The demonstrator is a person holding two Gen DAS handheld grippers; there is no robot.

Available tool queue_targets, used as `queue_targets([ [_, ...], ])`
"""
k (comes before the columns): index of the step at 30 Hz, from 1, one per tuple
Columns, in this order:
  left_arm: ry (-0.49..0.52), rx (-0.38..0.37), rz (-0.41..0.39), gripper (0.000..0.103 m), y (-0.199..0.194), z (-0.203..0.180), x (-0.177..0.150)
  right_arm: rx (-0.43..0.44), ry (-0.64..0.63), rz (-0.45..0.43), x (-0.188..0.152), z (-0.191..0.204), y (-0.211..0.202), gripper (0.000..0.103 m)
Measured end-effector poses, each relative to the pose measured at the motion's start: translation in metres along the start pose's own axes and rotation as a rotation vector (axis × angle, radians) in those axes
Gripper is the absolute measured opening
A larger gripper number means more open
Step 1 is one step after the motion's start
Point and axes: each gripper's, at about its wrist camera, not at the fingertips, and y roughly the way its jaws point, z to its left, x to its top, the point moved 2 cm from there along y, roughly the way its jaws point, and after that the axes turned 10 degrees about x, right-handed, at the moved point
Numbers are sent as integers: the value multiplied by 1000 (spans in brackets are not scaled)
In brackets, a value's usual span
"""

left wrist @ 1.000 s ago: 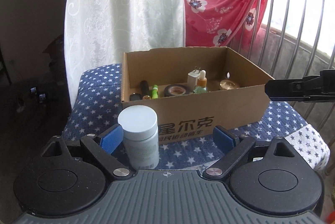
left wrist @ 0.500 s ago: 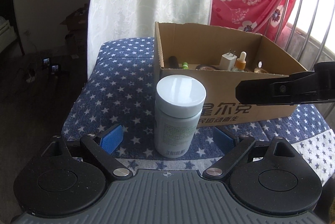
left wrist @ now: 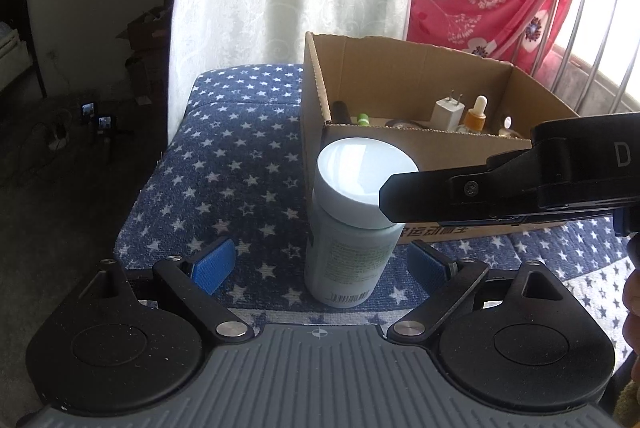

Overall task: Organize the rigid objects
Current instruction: 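Grasp the white VB pill bottle by its body with the right gripper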

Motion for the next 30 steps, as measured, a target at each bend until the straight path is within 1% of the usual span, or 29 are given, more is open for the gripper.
queue_targets([
  [4, -5, -7, -8, 93, 1, 2, 2, 8, 15, -16, 3, -1, 3, 60],
  [8, 3, -14, -36, 91, -1, 0, 4, 11, 41, -44, 6, -5, 6, 60],
  [11, 19, -27, -62, 84, -1, -4, 5, 17, 69, -56, 7, -11, 9, 56],
  [13, 25, -30, -64, 75, 0, -7, 6, 28, 89, -60, 7, -15, 11, 52],
  [14, 25, -31, -64, 72, 1, -8, 6, 38, 100, -64, 6, -16, 12, 51],
  [18, 20, -56, -62, 54, 0, -12, 6, 63, 124, -81, 4, -18, 11, 43],
  [22, 30, -45, -71, 54, -4, -17, 5, 60, 125, -92, 2, -17, 7, 40],
  [27, 33, -73, -81, 54, -17, -23, 2, 51, 128, -114, -5, -10, -9, 40],
  [30, 41, -93, -92, 53, -27, -31, 0, 30, 121, -137, -10, -5, -24, 40],
])
